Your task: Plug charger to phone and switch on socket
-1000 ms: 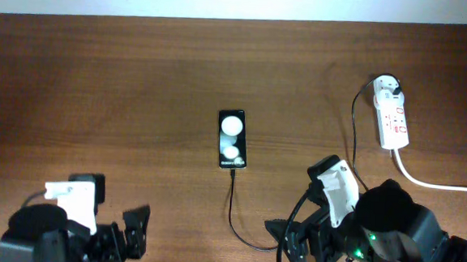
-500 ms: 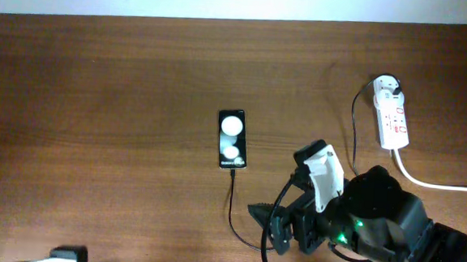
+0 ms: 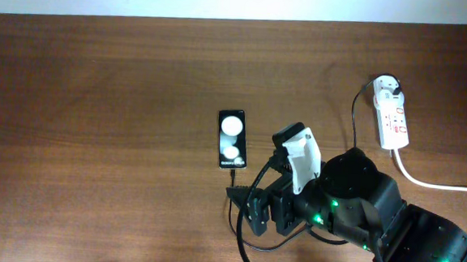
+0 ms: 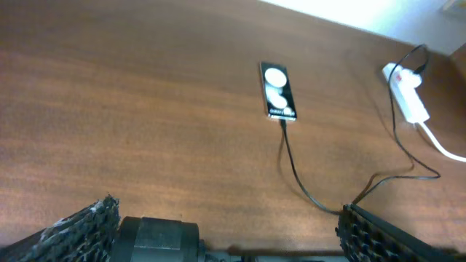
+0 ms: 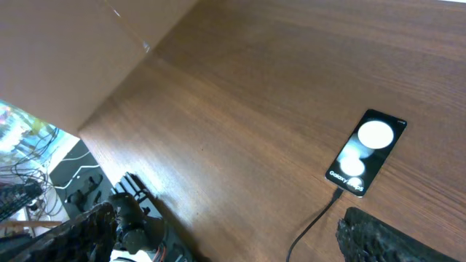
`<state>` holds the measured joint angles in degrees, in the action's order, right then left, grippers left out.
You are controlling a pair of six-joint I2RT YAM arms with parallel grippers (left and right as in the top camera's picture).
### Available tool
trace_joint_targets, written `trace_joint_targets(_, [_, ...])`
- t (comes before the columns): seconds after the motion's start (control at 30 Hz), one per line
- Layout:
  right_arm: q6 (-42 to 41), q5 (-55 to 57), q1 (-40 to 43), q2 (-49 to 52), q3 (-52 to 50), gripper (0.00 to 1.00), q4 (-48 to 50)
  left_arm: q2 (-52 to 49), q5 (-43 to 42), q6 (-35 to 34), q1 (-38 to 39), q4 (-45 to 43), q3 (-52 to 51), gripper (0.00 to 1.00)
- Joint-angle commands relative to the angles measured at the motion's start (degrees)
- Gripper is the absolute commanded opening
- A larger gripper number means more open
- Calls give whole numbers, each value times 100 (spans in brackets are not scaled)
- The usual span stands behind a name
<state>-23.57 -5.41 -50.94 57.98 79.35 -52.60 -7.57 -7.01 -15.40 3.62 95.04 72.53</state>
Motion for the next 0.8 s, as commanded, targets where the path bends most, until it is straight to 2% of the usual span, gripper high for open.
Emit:
trace_joint_targets(0.0, [13,-37,33,-7,70,99,13,535,20,72,-31,26,-4,99])
trace_joint_targets(0.2, [11,-269,33,-13,70,99,-15,717,20,70,-31,83,-4,99])
trace_joint_targets(0.23, [11,-319,33,-13,70,96,-74,717,20,70,-31,83,-4,99])
trace_joint_targets(0.33, [13,-306,33,-11,70,79,-321,717,20,70,-31,85,-4,99])
trace_joint_targets(0.43, [42,-269,33,2,70,45,-481,717,20,70,-31,85,-4,99])
trace_joint_targets(0.53, [52,481,33,90,70,10,-494,717,20,70,-31,85,-4,99])
trace_joint_targets(0.57, [7,870,39,162,70,4,-481,717,20,70,-31,83,-4,99])
trace_joint_targets(0.63, [-450,1412,210,321,70,4,-538,717,20,72,-31,85,-4,99])
trace_joint_targets(0.77, [-1182,1464,1429,695,70,4,-868,717,20,72,-31,85,-4,99])
